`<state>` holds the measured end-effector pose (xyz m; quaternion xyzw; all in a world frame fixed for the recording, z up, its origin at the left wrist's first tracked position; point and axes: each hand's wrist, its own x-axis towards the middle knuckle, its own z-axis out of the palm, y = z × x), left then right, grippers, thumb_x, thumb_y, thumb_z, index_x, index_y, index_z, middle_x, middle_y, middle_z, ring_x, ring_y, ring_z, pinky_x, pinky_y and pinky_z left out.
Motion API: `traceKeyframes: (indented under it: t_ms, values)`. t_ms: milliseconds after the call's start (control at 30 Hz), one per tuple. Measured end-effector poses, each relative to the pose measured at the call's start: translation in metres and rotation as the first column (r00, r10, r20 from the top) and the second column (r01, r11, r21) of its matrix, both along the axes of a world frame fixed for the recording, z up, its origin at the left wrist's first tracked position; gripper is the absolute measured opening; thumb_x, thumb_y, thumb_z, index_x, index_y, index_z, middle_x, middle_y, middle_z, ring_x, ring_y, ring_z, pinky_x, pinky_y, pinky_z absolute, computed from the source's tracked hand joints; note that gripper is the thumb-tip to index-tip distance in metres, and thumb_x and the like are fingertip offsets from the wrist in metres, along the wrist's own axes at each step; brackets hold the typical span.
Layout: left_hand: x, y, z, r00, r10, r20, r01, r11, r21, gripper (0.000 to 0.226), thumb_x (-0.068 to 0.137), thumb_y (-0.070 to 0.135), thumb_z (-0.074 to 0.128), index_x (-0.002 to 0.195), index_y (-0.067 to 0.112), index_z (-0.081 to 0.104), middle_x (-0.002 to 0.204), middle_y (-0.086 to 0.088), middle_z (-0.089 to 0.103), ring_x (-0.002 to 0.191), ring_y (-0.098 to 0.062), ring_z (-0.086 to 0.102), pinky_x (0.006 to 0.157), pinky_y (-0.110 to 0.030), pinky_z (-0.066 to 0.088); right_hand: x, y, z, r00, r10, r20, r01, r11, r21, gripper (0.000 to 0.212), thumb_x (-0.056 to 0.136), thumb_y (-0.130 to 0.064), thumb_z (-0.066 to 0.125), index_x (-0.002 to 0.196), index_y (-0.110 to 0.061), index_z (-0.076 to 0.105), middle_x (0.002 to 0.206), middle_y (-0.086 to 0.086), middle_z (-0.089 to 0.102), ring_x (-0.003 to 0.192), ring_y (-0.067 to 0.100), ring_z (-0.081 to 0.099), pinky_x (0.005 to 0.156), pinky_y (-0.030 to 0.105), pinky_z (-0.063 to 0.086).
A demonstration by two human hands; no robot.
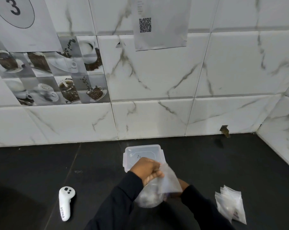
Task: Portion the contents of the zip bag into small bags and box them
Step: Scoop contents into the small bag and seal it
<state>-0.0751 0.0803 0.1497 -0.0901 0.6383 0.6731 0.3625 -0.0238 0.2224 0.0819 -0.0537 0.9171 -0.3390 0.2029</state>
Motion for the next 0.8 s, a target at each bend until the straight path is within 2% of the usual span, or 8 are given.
traceKeyframes:
  t_ms: [67,167,267,333,433,567,700,800]
  values:
    - [0.000,0.012,0.003,0.999,0.021,0.039,-0.021,1.000,0.004,0.011,0.091,-0.010,0.049,0.094,-0.009,0.059,0.068,-0.015,0.058,0.057,-0.021,0.067,0.056,-0.022,0.061,0.006,0.002,-0.002,0.999,0.022,0.046,-0.017,0.995,-0.096,0.020,0.102,-0.005,0.045,0.088,-0.016,0.055,0.079,0.005,0.056,0.048,0.004,0.063,0.048,0.019,0.051]
    - [0.006,0.012,-0.004,0.998,0.012,0.054,-0.012,1.000,-0.007,0.016,0.090,-0.010,0.049,0.104,-0.012,0.057,0.076,-0.017,0.057,0.056,-0.021,0.068,0.063,-0.025,0.062,0.011,0.001,0.002,0.998,0.001,0.061,0.011,0.979,-0.203,0.023,0.084,-0.023,0.074,0.086,-0.006,0.061,0.071,0.009,0.065,0.053,0.013,0.066,0.051,0.025,0.055]
    - [0.007,0.001,-0.011,1.000,-0.002,0.019,0.003,0.999,-0.044,0.013,0.090,-0.009,0.049,0.098,-0.008,0.060,0.071,-0.012,0.054,0.051,-0.019,0.066,0.059,-0.022,0.061,0.008,0.015,-0.004,0.948,-0.190,0.255,0.236,0.958,-0.162,0.015,0.095,-0.011,0.056,0.090,0.000,0.065,0.083,0.015,0.069,0.068,0.020,0.066,0.070,0.020,0.055]
    - [0.011,-0.013,-0.017,0.998,-0.049,-0.048,0.045,0.995,-0.087,0.016,0.091,-0.009,0.049,0.097,-0.007,0.063,0.073,-0.012,0.060,0.054,-0.021,0.067,0.056,-0.020,0.059,0.006,0.026,0.003,0.888,-0.245,0.388,0.320,0.937,-0.140,0.013,0.089,-0.010,0.062,0.093,-0.001,0.071,0.090,0.017,0.070,0.074,0.021,0.062,0.070,0.014,0.050]
    - [0.022,-0.032,-0.025,0.981,-0.126,-0.147,0.106,0.984,-0.140,0.023,0.091,-0.011,0.048,0.101,-0.007,0.068,0.086,-0.014,0.067,0.057,-0.021,0.066,0.055,-0.021,0.057,0.007,0.042,0.001,0.846,-0.385,0.370,0.443,0.893,-0.084,0.004,0.079,-0.019,0.070,0.078,-0.015,0.070,0.066,0.002,0.065,0.055,0.012,0.059,0.058,0.024,0.053]
    - [0.036,-0.045,-0.041,0.943,-0.172,-0.286,0.125,0.977,-0.174,0.030,0.085,-0.015,0.053,0.098,0.003,0.073,0.083,-0.019,0.062,0.059,-0.021,0.061,0.056,-0.024,0.055,0.005,0.045,0.009,0.850,-0.399,0.343,0.456,0.884,-0.103,0.006,0.070,-0.024,0.073,0.068,-0.020,0.070,0.060,0.001,0.062,0.051,0.013,0.055,0.052,0.025,0.046]
    - [0.044,-0.048,-0.056,0.921,-0.143,-0.363,0.072,0.977,-0.202,0.034,0.074,-0.016,0.054,0.085,0.010,0.072,0.080,-0.019,0.063,0.062,-0.026,0.060,0.059,-0.033,0.052,0.004,0.039,0.011,0.889,-0.400,0.224,0.435,0.890,-0.139,0.017,0.073,-0.013,0.075,0.058,-0.021,0.072,0.061,-0.007,0.065,0.059,0.003,0.061,0.063,0.018,0.049]
    - [0.050,-0.047,-0.060,0.898,-0.142,-0.417,0.036,0.967,-0.251,0.037,0.073,-0.018,0.051,0.082,0.011,0.073,0.079,-0.015,0.063,0.060,-0.020,0.060,0.058,-0.030,0.053,0.002,0.036,0.000,0.916,-0.366,0.164,0.391,0.907,-0.159,0.014,0.065,-0.016,0.074,0.053,-0.023,0.073,0.060,-0.002,0.067,0.059,0.004,0.060,0.069,0.025,0.051]
